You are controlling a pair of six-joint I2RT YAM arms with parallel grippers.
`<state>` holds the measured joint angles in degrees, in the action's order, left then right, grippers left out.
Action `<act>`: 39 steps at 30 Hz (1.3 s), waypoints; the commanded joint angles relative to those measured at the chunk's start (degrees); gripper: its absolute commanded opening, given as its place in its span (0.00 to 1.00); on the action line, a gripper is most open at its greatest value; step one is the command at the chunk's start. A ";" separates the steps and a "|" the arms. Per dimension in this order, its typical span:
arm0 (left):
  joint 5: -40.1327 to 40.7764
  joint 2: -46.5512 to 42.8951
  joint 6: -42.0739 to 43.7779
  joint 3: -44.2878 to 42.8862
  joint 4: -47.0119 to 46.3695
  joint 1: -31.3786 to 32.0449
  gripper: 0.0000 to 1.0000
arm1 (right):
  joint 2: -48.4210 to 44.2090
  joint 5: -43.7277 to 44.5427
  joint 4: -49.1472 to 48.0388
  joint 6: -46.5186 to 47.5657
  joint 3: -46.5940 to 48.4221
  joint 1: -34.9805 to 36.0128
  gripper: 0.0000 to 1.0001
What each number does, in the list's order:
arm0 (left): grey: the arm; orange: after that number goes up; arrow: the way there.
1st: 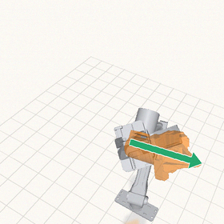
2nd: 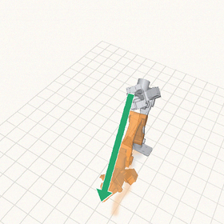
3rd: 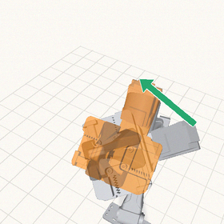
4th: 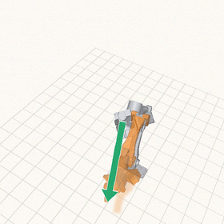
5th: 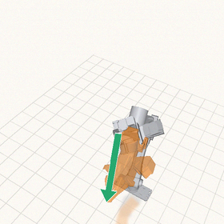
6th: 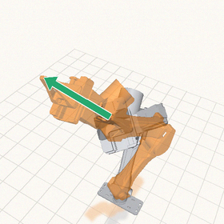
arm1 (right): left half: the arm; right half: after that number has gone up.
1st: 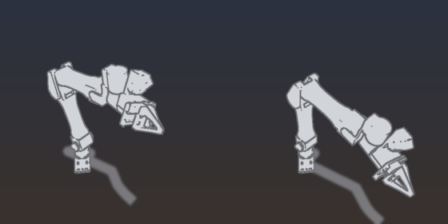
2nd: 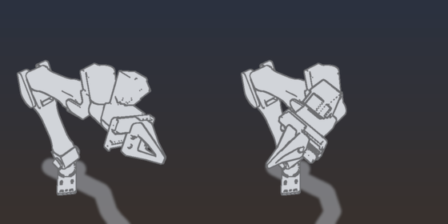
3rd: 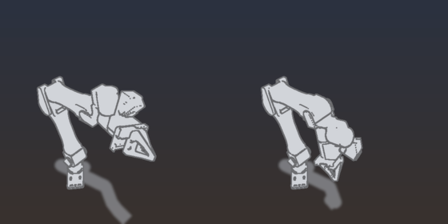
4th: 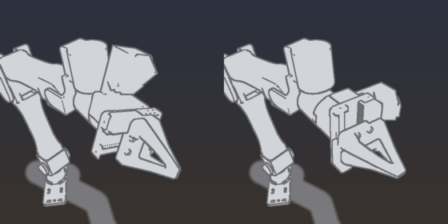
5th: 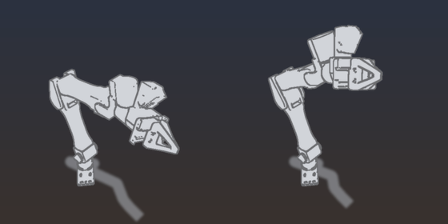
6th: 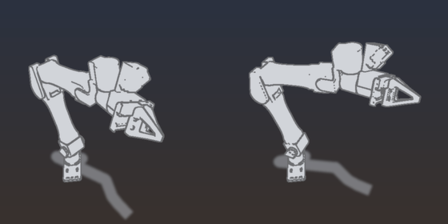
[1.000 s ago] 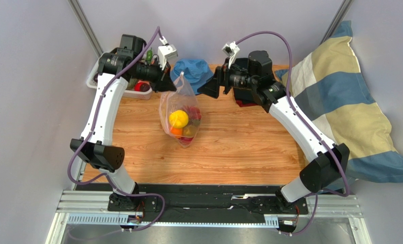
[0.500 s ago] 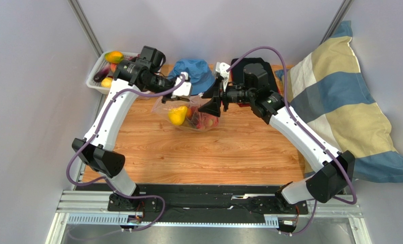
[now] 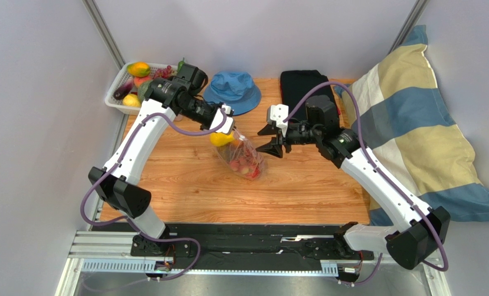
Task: Place the food in the zip-top bag and seal the zipper
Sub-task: Adjust the zipper food storage bag at the center of the board.
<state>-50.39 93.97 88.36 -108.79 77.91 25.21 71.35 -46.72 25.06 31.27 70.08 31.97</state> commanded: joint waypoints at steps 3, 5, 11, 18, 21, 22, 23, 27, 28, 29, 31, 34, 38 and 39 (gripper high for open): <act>-3.48 0.94 3.58 -1.33 18.33 3.09 0.00 | -2.71 1.38 -1.49 1.36 -1.35 -0.59 0.56; -4.19 2.17 1.39 -3.52 18.33 3.44 0.00 | -2.36 0.32 -4.47 -0.76 -1.53 -0.15 0.56; -4.19 6.39 -3.97 -8.27 18.33 3.53 0.00 | -3.50 -1.88 -1.86 0.89 -2.41 1.96 0.59; -4.63 7.10 -5.48 -8.28 18.33 3.62 0.00 | -5.00 7.41 -8.70 -2.08 -7.33 4.42 0.55; -4.01 6.40 -5.30 -6.96 18.33 3.62 0.00 | -3.33 10.41 -8.54 -4.54 -5.58 4.42 0.49; -3.75 6.14 -5.13 -6.52 18.24 3.62 0.00 | -3.06 11.20 -8.62 -4.90 -5.05 4.51 0.48; -3.75 6.05 -5.04 -6.00 18.24 3.62 0.00 | -2.89 11.65 -8.80 -5.16 -5.05 4.42 0.47; -3.75 5.69 -5.30 -5.47 18.33 3.62 0.00 | -3.15 13.75 -10.64 -6.04 -5.40 4.51 0.43; -3.66 5.78 -5.47 -5.46 18.33 3.62 0.00 | -3.15 14.02 -10.73 -6.22 -5.22 4.51 0.43; -3.66 5.78 -5.48 -5.20 18.33 3.62 0.00 | -3.06 14.37 -10.91 -6.39 -4.87 4.51 0.41; -3.75 5.78 -5.56 -5.03 18.33 3.62 0.00 | -2.89 15.34 -11.08 -6.57 -4.52 4.51 0.41; -3.57 6.04 -6.53 -5.29 18.24 3.79 0.00 | -2.88 15.26 -12.04 -6.83 -4.17 4.51 0.38; -2.70 6.66 -8.28 -5.82 18.42 3.97 0.00 | -2.80 14.90 -13.10 -6.92 -4.34 4.51 0.31; -2.52 6.75 -8.38 -5.73 18.33 4.05 0.00 | -2.80 14.99 -13.19 -6.83 -4.17 4.51 0.30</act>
<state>-51.72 101.80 81.12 -114.06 77.34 28.82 68.49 -32.53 15.92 25.21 63.37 36.25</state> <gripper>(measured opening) 0.008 0.324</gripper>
